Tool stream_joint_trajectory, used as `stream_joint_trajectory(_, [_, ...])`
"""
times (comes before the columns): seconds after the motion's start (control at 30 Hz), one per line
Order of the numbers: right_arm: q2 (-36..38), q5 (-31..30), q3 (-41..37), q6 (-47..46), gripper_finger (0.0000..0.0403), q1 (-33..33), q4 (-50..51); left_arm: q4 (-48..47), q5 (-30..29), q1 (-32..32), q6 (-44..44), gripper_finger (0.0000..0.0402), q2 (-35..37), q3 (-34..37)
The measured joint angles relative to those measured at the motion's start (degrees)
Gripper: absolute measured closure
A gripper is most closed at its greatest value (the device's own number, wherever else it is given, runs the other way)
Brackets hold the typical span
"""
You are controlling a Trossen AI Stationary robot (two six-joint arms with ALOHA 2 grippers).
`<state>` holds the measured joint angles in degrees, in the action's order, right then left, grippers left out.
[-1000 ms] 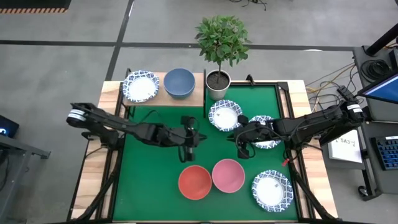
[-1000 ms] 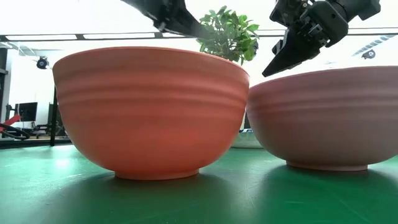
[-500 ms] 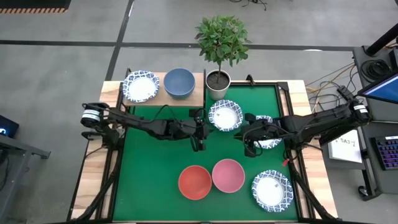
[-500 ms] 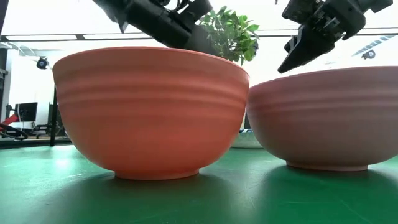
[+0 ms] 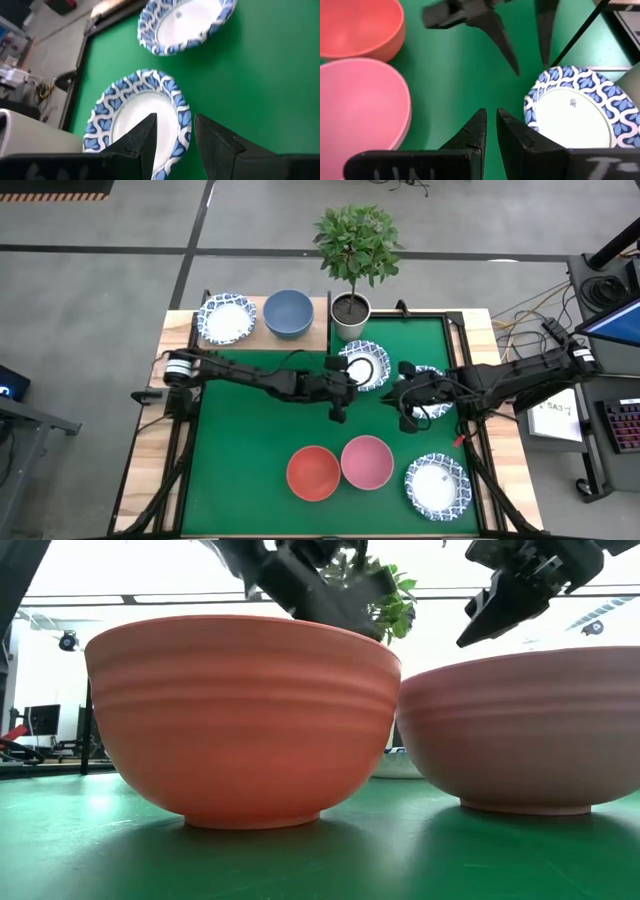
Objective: Place and stack bowls onto a shelf
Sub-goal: Stack the white patterned bowl on top of the white patterned bowl on the shelf
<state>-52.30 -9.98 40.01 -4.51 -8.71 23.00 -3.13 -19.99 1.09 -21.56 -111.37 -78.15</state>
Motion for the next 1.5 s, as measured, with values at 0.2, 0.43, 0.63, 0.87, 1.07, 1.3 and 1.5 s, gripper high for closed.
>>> stream_joint_trajectory(0.2, [1.6,0.0,0.0,-0.4,0.0371,-1.9,1.0,-0.4,0.0,-2.1,0.2,0.0287,-3.6,-1.1])
stream_joint_trajectory(0.43, [3.9,-0.1,0.0,-0.6,0.0371,-2.8,0.8,-0.8,0.0,-2.7,0.6,0.0287,-7.3,-2.7])
stream_joint_trajectory(0.63, [4.1,-0.1,0.0,-0.8,0.0371,-2.8,0.9,-1.5,1.9,-2.8,1.0,0.0287,-9.4,-3.6])
stream_joint_trajectory(0.87, [4.1,-0.1,-0.2,-0.6,0.0371,-2.8,0.9,-1.2,3.0,-3.1,2.9,0.0287,-11.7,-3.6])
stream_joint_trajectory(1.07, [4.1,-0.2,-0.3,-0.4,0.0371,-2.8,0.8,-0.2,3.0,-3.3,3.6,0.0287,-12.9,-3.6])
stream_joint_trajectory(1.3, [4.1,-0.4,-0.3,0.0,0.0371,-2.8,0.8,0.0,2.9,-3.2,3.7,0.0316,-12.9,-3.6])
stream_joint_trajectory(1.5, [4.1,-0.5,-0.3,0.1,0.0371,-2.8,0.8,0.3,2.5,-3.2,4.1,0.039,-12.9,-3.6])
